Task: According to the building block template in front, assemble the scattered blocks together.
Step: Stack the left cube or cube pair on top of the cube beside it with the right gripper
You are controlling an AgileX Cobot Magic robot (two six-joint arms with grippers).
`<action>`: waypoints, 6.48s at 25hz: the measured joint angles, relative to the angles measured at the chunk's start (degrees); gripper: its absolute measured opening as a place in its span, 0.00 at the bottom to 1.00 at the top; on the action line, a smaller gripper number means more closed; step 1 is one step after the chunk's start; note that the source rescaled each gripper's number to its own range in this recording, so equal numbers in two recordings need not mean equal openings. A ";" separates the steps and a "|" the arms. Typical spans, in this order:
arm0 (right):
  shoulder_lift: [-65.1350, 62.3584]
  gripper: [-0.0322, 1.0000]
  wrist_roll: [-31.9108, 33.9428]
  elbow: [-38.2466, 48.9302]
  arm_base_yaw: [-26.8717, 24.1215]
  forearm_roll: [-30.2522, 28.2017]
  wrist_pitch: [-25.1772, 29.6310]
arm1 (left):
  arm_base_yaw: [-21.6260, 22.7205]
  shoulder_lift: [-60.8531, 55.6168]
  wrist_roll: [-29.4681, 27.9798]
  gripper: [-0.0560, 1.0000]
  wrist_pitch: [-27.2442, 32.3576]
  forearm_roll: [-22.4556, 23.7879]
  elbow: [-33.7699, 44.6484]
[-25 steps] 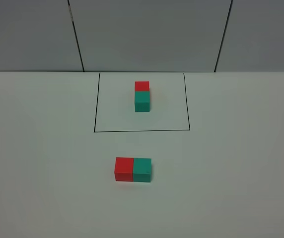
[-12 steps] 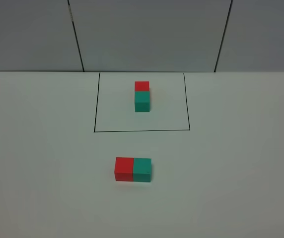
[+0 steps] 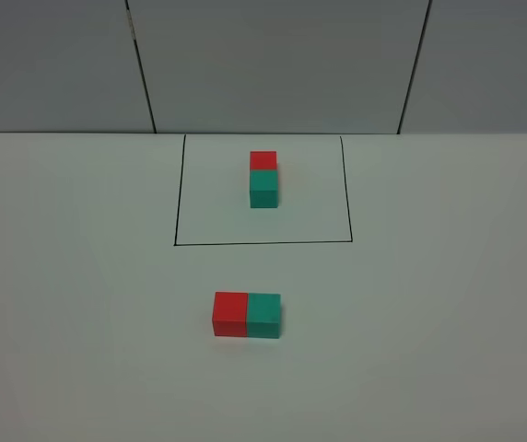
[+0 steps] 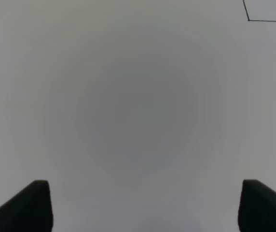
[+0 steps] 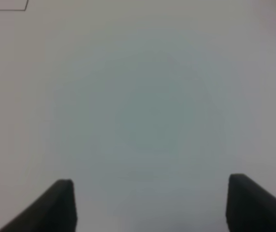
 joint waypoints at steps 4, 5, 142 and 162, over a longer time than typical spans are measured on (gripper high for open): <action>0.00 0.69 0.05 0.00 0.28 -0.05 0.12 | 0.00 0.00 0.00 0.95 0.00 0.00 0.00; 0.00 0.69 0.23 0.00 0.75 -0.05 0.19 | 0.00 0.00 0.00 0.95 0.00 0.00 0.00; 41.68 0.85 -5.57 -35.24 7.14 -7.37 8.05 | 0.00 0.00 -0.06 0.95 0.00 0.05 0.00; 76.42 1.00 -26.11 -46.22 29.13 -12.25 9.03 | 0.00 0.00 0.00 0.95 0.00 0.05 0.00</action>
